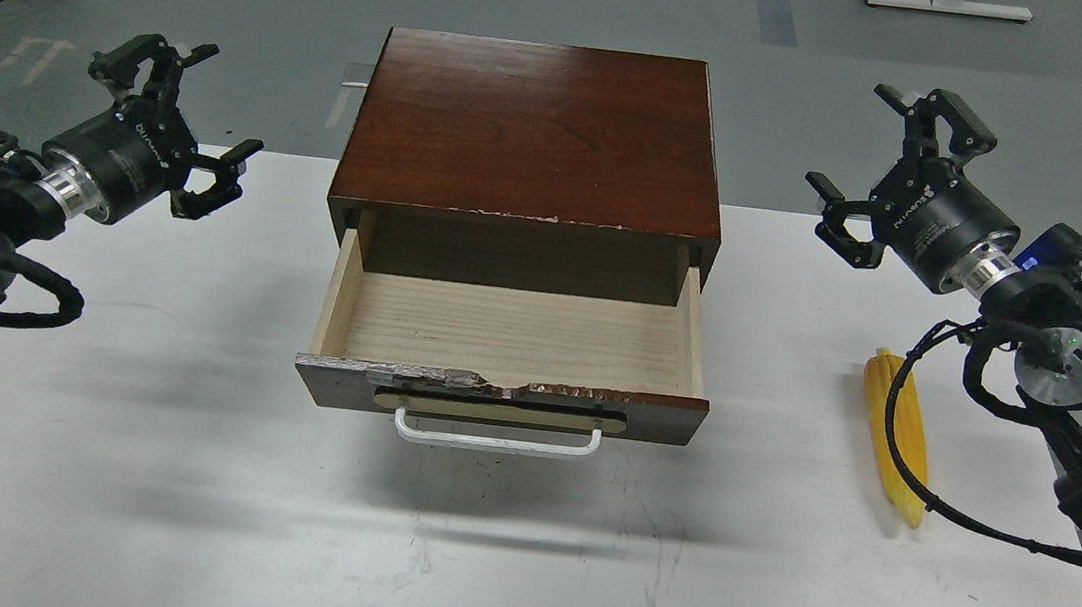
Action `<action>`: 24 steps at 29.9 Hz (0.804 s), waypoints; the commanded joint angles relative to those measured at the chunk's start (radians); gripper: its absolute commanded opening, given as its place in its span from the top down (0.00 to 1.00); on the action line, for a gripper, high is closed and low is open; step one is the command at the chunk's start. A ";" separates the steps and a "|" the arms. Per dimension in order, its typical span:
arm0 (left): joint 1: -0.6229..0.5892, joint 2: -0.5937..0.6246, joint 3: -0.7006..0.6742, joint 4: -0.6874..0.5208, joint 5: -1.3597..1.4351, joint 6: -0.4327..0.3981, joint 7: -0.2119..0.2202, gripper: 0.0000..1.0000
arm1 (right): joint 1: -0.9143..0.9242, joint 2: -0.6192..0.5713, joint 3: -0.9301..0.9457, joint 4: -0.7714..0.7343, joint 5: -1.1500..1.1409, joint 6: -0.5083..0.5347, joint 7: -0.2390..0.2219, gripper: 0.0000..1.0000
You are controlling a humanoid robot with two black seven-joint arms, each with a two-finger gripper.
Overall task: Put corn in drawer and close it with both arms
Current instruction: 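Raise the right gripper and move it toward the yellow corn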
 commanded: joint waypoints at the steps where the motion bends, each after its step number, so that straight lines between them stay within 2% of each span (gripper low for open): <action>1: -0.001 0.000 0.004 0.000 0.001 0.000 -0.001 0.02 | 0.002 -0.008 -0.002 0.000 0.000 0.000 0.000 0.00; 10: -0.033 0.000 0.006 0.001 0.004 0.000 0.011 0.02 | 0.056 -0.036 -0.027 -0.060 0.000 -0.002 -0.003 0.00; 24: -0.058 -0.021 0.008 0.000 0.016 0.000 0.018 0.02 | 0.091 -0.068 -0.077 -0.060 0.001 0.008 -0.005 0.00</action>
